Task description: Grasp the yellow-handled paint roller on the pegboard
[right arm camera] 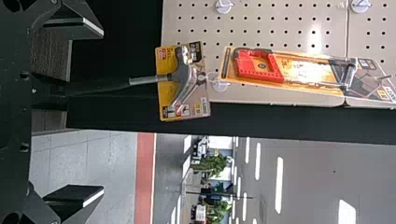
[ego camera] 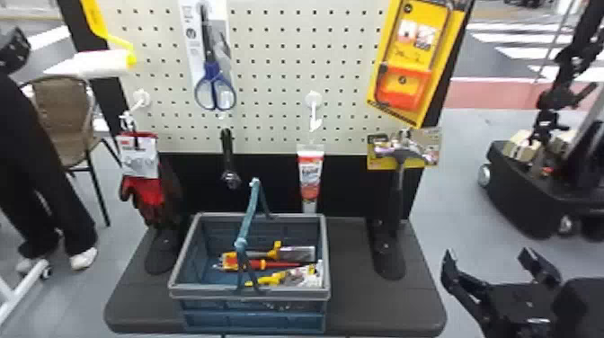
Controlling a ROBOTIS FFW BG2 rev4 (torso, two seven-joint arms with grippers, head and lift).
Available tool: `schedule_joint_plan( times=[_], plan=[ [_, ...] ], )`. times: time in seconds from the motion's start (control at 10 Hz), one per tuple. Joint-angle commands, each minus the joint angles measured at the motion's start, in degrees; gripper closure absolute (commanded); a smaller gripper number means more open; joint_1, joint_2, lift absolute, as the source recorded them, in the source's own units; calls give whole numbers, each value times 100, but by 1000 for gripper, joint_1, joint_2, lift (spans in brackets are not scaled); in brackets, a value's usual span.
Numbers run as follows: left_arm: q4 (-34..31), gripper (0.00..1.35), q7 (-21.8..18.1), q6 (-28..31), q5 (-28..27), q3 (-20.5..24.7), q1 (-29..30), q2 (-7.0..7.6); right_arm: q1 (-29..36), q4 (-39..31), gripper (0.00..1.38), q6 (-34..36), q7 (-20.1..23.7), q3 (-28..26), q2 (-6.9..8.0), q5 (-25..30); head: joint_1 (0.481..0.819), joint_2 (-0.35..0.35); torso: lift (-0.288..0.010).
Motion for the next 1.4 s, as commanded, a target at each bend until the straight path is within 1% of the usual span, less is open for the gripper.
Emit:
schedule_joint_plan(
  times=[0.0,0.1,0.2,0.3,0.4,0.5,0.6,0.7,0.8,0.9,1.0,1.1,1.2,1.3],
  plan=[
    [1272,222,-383,-161,350,-123,-482,161,-30,0,122,-9,3,51,-18,-14,549,0,-100],
    [1877,222,-637,-293,315,-246,-765,240,-42,0,122,-9,3,86,-44,-32,549,0,-100],
    [2285,222,-831,-477,289,-404,-975,319,-67,-14,122,-9,3,104,-53,-41,549,0,-100],
    [2425,222,-927,-486,262,-545,-1172,363,-79,-14,122,-9,3,112,-53,-50,549,0,-100],
    [2678,222,-1121,-424,148,-703,-1528,381,-67,-14,122,-9,3,112,-53,-50,549,0,-100],
    [3171,222,-1446,-398,122,-897,-1910,398,-79,-14,122,-9,3,121,-53,-50,549,0,-100],
    [3789,222,-1929,-354,8,-1107,-2427,425,-128,14,122,-17,3,148,-62,-50,549,0,-100],
    [4141,222,-2263,-354,-203,-1248,-2771,425,-165,42,122,-17,3,183,-70,-50,549,0,-100],
    [4324,222,-2413,-328,-353,-1327,-2993,407,-190,70,122,-26,3,209,-70,-50,549,0,-100],
    [4619,222,-2624,-319,-432,-1459,-3239,407,-202,84,122,-26,3,227,-79,-50,549,0,-100],
    [4942,222,-2817,-328,-388,-1565,-3423,390,-227,98,122,-35,3,235,-88,-50,549,0,-100],
    [5238,222,-3028,-319,-388,-1600,-3596,302,-264,112,122,-35,3,244,-97,-58,549,0,-100],
    [5449,228,-3204,-319,-529,-1644,-3768,240,-288,140,122,-35,3,262,-106,-58,549,0,-100],
    [5575,285,-3301,-319,-669,-1740,-3928,231,-301,168,122,-44,3,271,-106,-58,549,0,-100]
  ],
)
